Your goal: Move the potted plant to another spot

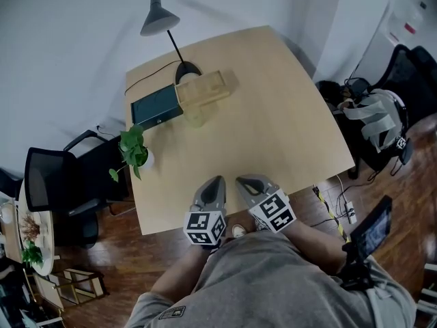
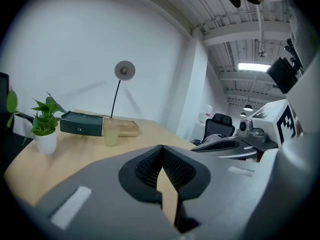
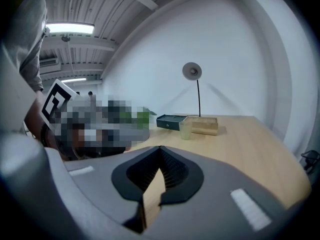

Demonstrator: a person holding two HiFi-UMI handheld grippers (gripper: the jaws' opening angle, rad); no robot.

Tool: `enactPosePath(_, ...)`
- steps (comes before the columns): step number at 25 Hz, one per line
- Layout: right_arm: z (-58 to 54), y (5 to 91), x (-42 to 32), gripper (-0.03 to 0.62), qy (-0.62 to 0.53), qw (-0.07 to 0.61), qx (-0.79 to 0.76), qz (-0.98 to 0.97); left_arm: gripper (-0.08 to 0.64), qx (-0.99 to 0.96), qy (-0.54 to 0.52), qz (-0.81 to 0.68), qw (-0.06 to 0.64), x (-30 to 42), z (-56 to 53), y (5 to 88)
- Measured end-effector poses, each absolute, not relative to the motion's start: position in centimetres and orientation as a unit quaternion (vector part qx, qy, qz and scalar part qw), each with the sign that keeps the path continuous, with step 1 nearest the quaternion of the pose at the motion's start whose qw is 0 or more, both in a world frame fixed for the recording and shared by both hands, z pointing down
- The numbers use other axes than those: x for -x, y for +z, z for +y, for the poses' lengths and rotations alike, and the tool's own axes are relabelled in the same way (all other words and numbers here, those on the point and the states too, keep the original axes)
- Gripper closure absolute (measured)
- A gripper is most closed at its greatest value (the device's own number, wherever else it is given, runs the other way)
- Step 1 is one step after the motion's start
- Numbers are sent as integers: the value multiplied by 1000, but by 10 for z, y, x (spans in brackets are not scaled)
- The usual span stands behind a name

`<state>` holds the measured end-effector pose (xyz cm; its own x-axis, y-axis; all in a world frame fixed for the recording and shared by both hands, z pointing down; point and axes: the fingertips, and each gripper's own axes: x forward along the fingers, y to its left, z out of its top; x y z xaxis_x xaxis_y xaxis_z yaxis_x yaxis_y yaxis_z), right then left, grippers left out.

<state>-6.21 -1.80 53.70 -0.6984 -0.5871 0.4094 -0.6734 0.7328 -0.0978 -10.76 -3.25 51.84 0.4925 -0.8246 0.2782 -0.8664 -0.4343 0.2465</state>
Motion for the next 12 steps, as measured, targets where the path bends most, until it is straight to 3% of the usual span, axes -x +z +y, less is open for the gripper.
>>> enactPosePath(12, -24, 529, 70, 588, 113, 167, -337, -920, 566, -840, 61, -506, 184, 113, -34, 526)
